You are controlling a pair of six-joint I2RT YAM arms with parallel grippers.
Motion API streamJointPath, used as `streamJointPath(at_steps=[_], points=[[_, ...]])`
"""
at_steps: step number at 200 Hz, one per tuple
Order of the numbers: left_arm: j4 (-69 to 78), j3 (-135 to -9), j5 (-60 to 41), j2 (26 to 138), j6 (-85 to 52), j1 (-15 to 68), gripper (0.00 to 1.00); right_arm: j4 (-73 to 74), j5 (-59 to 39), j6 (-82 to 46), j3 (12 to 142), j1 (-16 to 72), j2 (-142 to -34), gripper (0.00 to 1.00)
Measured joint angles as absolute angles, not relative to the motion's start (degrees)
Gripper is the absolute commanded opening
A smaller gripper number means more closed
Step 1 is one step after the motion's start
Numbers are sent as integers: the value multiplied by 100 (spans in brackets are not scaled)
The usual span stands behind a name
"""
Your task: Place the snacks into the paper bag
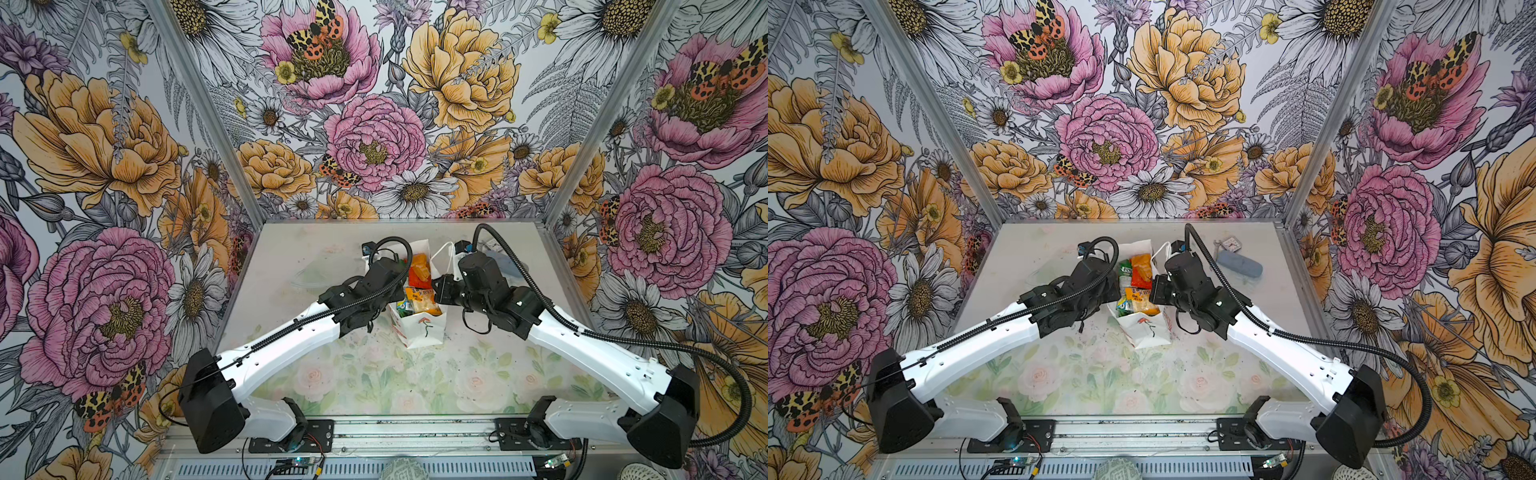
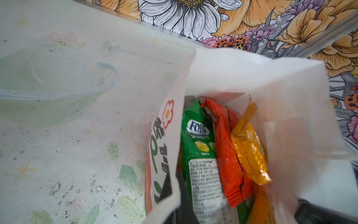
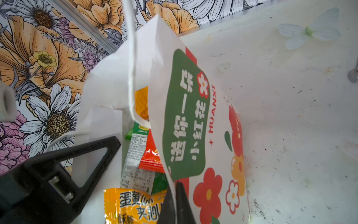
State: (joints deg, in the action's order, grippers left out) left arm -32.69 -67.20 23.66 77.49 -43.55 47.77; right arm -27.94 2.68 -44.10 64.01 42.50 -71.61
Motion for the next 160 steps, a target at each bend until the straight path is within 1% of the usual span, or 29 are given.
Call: streamJointPath(at_steps=[37,69,86,94,112,124,140,160], points=[[-3343,-6858,2106,7780,-4300,4733,0,-2755,482,-4407,6403,4278,-7168,0],[-3387,-7179,1914,8062,-4217,4716,1,-2869,690,-4366,6403,4265,-7137,0],[-3376,-7288,1844,8149,-4200,4718,2,-2974,711,-4344,6403,4125,-7076,3],[-3374,-7308,1820,8160,-4189,4718,2,-3017,707,-4344,6403,4038,-7037,8],[-3369,-7319,1806,8178,-4187,4727,6,-3083,709,-4364,6403,3839,-6936,29],[-3367,-7328,1811,8197,-4187,4727,11,-3081,709,-4320,6407,3780,-6838,38],[-3358,-7360,1817,8200,-4202,4705,15,-3081,703,-4298,6436,3763,-6726,45],[-3361,-7397,1809,8200,-4202,4661,24,-3076,681,-4285,6497,3763,-6700,51]])
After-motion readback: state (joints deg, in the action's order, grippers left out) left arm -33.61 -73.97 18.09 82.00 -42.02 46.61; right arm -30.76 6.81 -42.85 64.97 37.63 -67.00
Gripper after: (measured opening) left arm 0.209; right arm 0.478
